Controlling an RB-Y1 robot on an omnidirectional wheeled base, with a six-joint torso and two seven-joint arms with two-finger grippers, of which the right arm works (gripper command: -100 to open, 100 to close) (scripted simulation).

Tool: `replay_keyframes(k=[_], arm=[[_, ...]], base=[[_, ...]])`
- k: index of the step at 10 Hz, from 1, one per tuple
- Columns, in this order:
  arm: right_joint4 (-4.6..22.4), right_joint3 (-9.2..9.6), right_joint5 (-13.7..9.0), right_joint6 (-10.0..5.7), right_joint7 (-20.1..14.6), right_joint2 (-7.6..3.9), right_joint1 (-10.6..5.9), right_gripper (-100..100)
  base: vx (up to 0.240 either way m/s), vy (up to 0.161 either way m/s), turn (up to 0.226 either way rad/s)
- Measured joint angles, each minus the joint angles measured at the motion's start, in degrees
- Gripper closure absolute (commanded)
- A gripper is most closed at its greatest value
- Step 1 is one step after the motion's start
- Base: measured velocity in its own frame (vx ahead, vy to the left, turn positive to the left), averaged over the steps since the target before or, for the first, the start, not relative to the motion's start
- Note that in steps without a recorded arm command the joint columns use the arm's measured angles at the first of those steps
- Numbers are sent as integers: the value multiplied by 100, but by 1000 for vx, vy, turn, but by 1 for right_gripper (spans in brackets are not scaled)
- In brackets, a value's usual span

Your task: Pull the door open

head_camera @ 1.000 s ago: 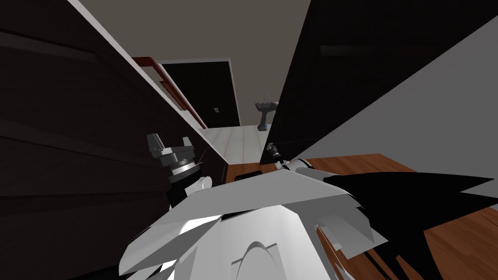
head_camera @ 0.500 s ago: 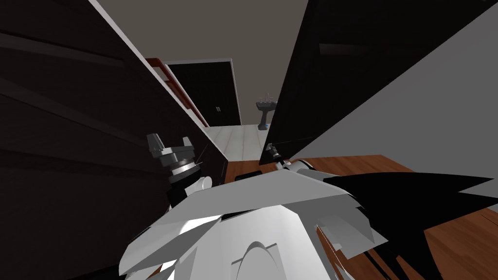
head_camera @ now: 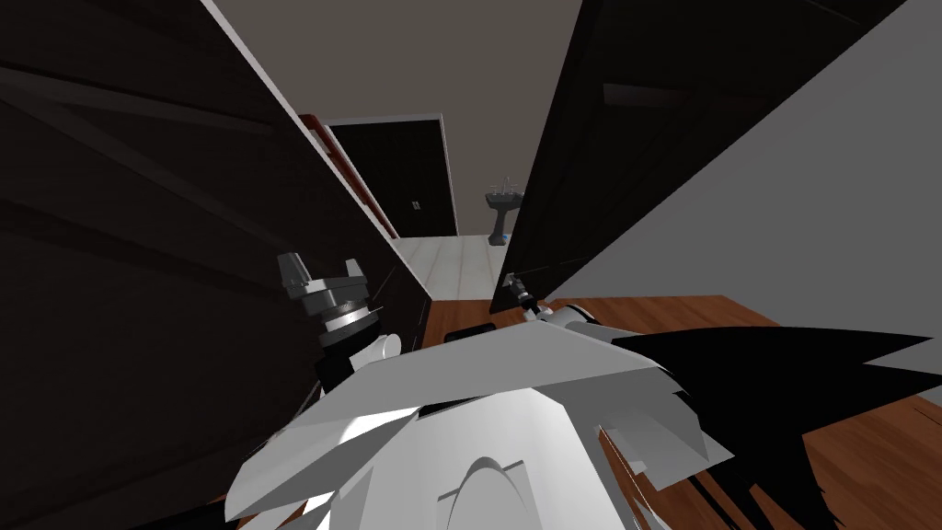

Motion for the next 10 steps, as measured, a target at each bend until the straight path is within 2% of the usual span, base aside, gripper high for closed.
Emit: replay_keyframes(k=[1, 2, 3, 4, 5, 6, 7, 8, 9, 10], arm=[[146, 23, 17, -81, -23, 6, -47, 100], [166, 80, 55, -179, -87, -44, -15, 100], [40, 143, 96, -221, -161, -113, 80, 100], [190, 180, 122, -334, -199, -112, 25, 100], [185, 240, 162, -428, -256, -151, 59, 100], [-154, 296, 199, -380, -312, -225, 267, 100], [382, 337, 231, -645, -353, -167, 1, 100], [485, 349, 241, -726, -361, -148, -15, 100], [279, 386, 246, -727, -392, -232, 152, 100], [503, 420, 259, -887, -426, -227, 61, 100]], base=[[-120, -43, 64], [-151, -46, 103], [-136, -62, 37], [-189, -93, 91], [-204, -87, 85], [-148, -40, -12], [-59, -10, -8], [-130, -56, 194], [-168, -94, 101], [-202, -91, 139]])
